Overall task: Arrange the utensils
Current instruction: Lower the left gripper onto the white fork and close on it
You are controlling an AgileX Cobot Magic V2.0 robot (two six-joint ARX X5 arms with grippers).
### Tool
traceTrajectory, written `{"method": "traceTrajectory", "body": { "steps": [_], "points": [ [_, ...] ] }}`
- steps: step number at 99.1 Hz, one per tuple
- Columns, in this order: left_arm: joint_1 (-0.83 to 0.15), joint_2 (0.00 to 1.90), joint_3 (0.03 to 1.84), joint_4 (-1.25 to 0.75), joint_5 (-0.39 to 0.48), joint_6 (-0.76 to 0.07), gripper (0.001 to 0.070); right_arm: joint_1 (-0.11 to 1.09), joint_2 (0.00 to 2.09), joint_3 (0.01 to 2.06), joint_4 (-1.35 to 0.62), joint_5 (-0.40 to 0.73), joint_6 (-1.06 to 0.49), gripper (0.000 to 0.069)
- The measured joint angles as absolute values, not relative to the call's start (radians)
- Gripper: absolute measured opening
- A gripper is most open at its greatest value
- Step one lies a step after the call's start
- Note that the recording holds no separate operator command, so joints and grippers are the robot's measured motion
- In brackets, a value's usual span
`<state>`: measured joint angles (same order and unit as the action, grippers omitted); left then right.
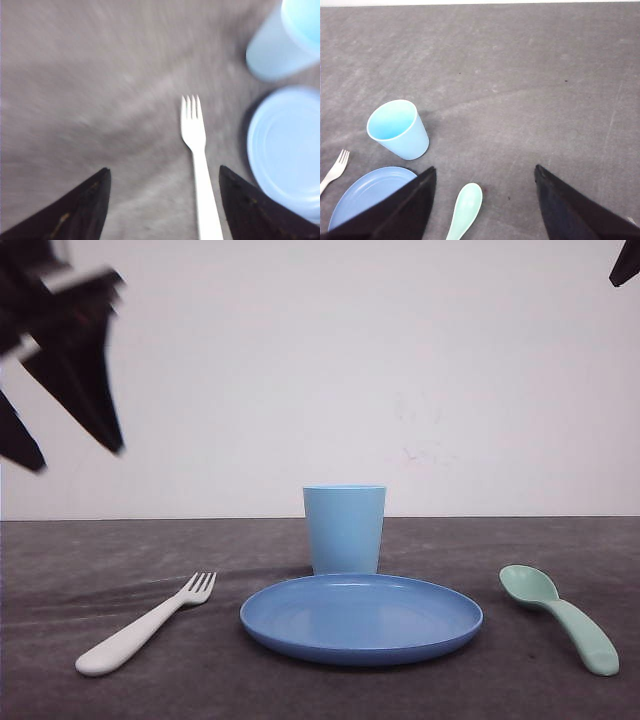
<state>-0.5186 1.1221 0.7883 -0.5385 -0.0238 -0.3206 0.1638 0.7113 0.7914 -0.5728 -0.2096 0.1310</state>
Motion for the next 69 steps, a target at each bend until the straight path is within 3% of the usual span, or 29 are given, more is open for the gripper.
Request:
{"method": "traceTrajectory", "body": {
  "steps": [28, 69],
  "points": [
    [-0.655, 1.3, 0.788, -0.454, -0.104, -0.406, 0.0416, 0.164, 0.711, 0.791, -0.585, -0.209, 0.131, 0.0388],
    [-0.743, 1.459, 0.788, -0.359, -0.158, -0.512, 0.0372, 0.164, 0.711, 0.791, -0.617, -0.209, 0.131, 0.0388]
  ]
}}
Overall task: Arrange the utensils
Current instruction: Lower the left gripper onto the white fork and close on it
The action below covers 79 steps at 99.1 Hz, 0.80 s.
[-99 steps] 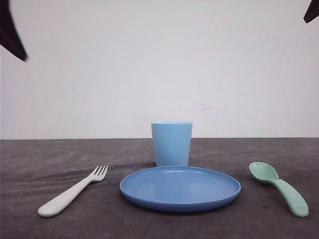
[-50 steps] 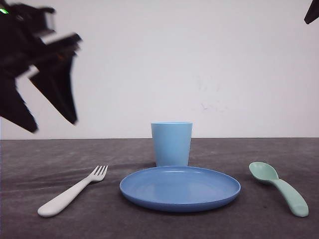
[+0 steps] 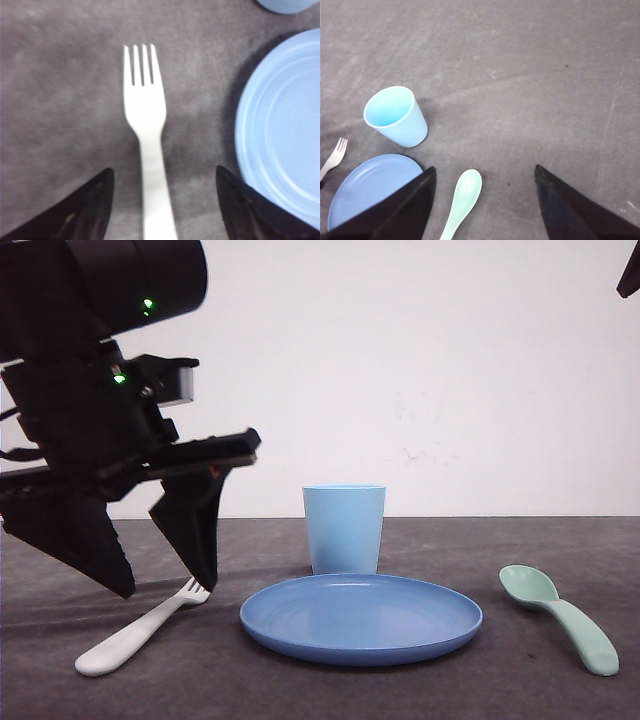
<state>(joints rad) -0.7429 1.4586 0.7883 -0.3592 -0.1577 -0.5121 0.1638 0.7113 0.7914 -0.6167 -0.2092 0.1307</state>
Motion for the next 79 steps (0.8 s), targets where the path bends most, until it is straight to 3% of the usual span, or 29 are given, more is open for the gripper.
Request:
{"method": "traceTrajectory", "body": {
  "steps": [50, 79],
  "points": [
    [-0.751, 1.517, 0.788, -0.356, -0.205, -0.554, 0.0347, 0.164, 0.711, 0.791, -0.631, -0.21, 0.13, 0.0388],
    [-0.756, 1.536, 0.798, -0.373, -0.234, -0.566, 0.0222, 0.164, 0.711, 0.791, -0.638, -0.21, 0.13, 0.0388]
  ]
}}
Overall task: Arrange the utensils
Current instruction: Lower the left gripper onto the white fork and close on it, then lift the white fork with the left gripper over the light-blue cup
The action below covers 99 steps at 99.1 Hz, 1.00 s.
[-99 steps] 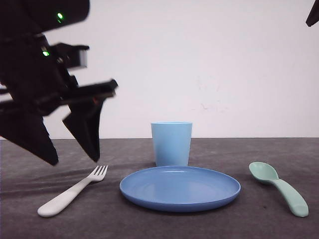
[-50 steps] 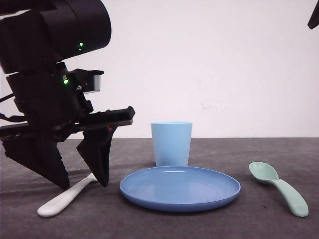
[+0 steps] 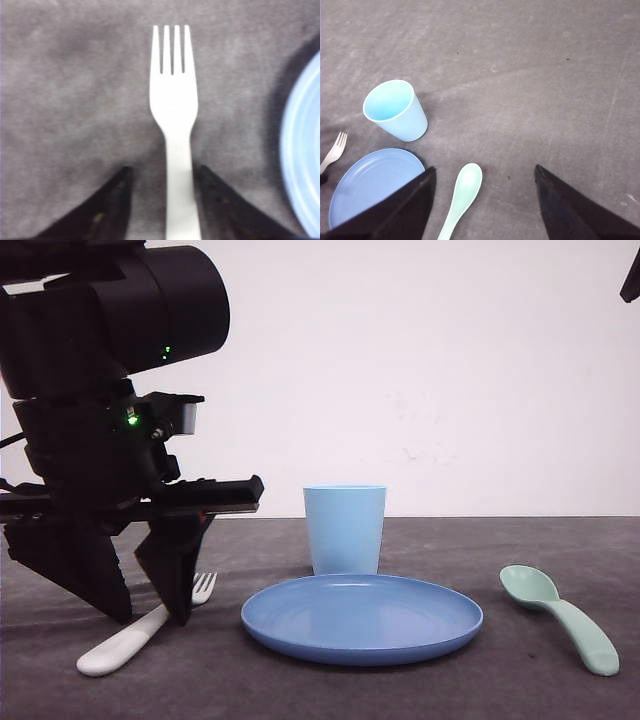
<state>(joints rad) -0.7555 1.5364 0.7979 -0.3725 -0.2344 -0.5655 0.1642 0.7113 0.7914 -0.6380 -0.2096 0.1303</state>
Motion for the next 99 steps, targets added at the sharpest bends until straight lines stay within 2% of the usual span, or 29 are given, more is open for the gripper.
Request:
{"method": "traceTrajectory", "body": {
  "steps": [18, 35, 58, 72, 99],
  "points": [
    [-0.758, 1.538, 0.799, -0.363, -0.233, -0.57, 0.0107, 0.164, 0.711, 0.791, -0.645, -0.209, 0.13, 0.0388],
    [-0.765, 1.538, 0.799, -0.358, -0.237, -0.572, 0.0054, 0.164, 0.711, 0.791, -0.667, -0.209, 0.13, 0.0388],
    [-0.781, 1.515, 0.797, -0.373, -0.261, -0.57, 0.0048, 0.164, 0.711, 0.791, -0.673, -0.208, 0.13, 0.0388],
    [-0.784, 1.439, 0.796, -0.358, -0.293, -0.566, 0.0048, 0.164, 0.711, 0.791, -0.673, -0.208, 0.13, 0.0388],
    [-0.804, 1.276, 0.796, -0.089, -0.361, -0.47, 0.0048, 0.164, 0.711, 0.791, -0.673, -0.208, 0.13, 0.0388]
  ]
}}
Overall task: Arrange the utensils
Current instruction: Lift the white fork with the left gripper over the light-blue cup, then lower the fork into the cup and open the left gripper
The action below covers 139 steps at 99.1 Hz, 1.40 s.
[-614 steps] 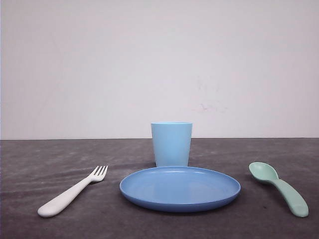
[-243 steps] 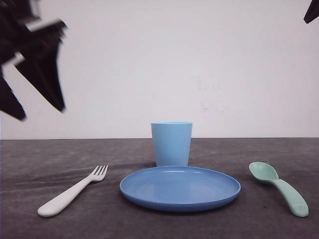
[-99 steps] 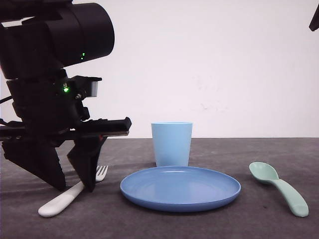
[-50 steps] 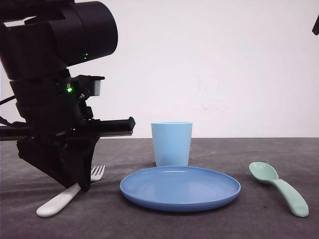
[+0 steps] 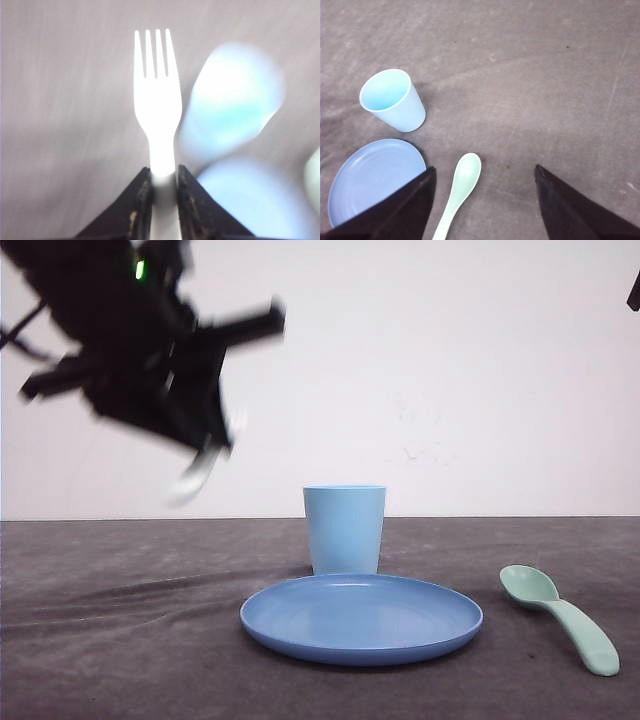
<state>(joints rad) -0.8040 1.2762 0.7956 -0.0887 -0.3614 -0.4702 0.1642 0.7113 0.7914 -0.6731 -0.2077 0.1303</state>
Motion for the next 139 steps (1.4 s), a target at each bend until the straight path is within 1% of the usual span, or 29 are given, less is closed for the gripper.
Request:
{"method": "traceTrajectory", "body": {
  "steps": [19, 36, 50, 60, 74, 92, 107, 139],
  "points": [
    [-0.805, 1.275, 0.796, 0.186, -0.368, -0.343, 0.0048, 0.164, 0.711, 0.791, -0.673, -0.207, 0.13, 0.0388],
    [-0.805, 1.325, 0.796, 0.427, -0.368, -0.228, 0.0048, 0.164, 0.711, 0.791, -0.662, -0.189, 0.13, 0.0388],
    [-0.805, 1.41, 0.796, 0.546, -0.366, -0.173, 0.0048, 0.165, 0.711, 0.791, -0.649, -0.183, 0.13, 0.0388],
    [-0.805, 1.474, 0.796, 0.63, -0.358, -0.157, 0.0048, 0.165, 0.711, 0.791, -0.64, -0.183, 0.13, 0.0388],
    [-0.803, 1.554, 0.798, 0.74, -0.318, -0.139, 0.0048, 0.165, 0.711, 0.791, -0.636, -0.183, 0.13, 0.0388],
    [-0.787, 1.664, 0.854, 0.742, -0.305, -0.12, 0.0048, 0.165, 0.711, 0.791, -0.635, -0.179, 0.13, 0.0388],
    [-0.778, 1.725, 0.893, 0.789, -0.282, -0.097, 0.0048, 0.165, 0.711, 0.791, -0.634, -0.179, 0.126, 0.0388],
    [-0.763, 1.82, 0.904, 0.8, -0.265, -0.094, 0.0048, 0.165, 0.711, 0.791, -0.632, -0.155, 0.102, 0.0388]
  ]
}}
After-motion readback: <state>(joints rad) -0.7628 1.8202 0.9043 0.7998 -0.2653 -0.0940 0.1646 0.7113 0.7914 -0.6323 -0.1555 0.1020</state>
